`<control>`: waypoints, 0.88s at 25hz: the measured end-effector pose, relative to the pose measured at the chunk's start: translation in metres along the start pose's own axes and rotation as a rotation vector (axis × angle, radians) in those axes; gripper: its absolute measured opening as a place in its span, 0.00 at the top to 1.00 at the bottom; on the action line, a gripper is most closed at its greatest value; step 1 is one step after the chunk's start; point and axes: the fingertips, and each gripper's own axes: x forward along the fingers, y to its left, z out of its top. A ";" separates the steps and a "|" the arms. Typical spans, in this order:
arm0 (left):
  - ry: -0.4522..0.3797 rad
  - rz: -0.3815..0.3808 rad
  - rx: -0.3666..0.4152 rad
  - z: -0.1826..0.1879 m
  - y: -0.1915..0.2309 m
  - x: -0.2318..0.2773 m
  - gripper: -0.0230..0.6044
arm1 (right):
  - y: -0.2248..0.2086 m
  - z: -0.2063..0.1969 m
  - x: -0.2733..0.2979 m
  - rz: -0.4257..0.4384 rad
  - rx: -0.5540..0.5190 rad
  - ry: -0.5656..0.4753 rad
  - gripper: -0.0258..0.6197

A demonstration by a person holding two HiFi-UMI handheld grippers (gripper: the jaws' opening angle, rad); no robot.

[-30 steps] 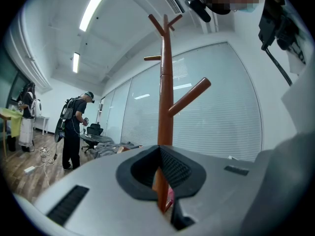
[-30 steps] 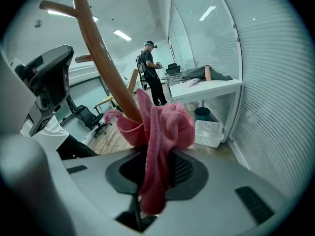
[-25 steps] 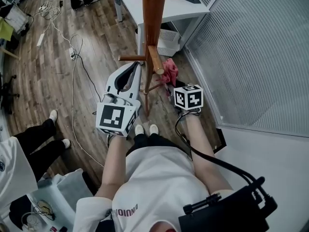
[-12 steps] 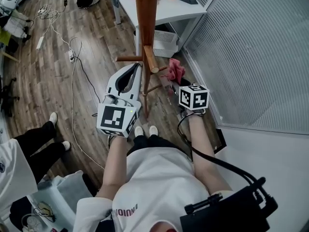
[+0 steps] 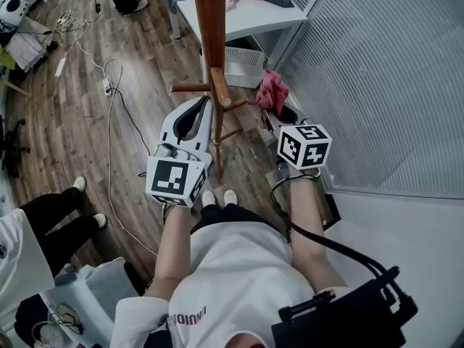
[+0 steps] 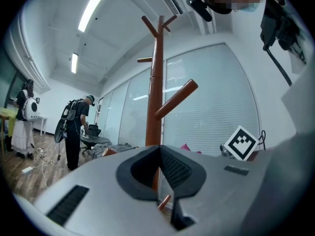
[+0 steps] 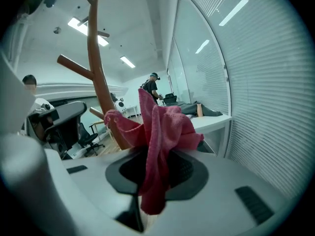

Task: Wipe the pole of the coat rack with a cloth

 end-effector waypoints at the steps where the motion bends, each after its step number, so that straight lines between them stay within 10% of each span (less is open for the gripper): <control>1: -0.001 -0.001 0.001 0.000 -0.001 0.000 0.94 | 0.001 0.007 -0.003 0.002 -0.004 -0.018 0.81; 22: -0.004 -0.008 0.014 0.004 -0.007 0.003 0.94 | 0.032 0.117 -0.066 0.018 -0.130 -0.318 0.81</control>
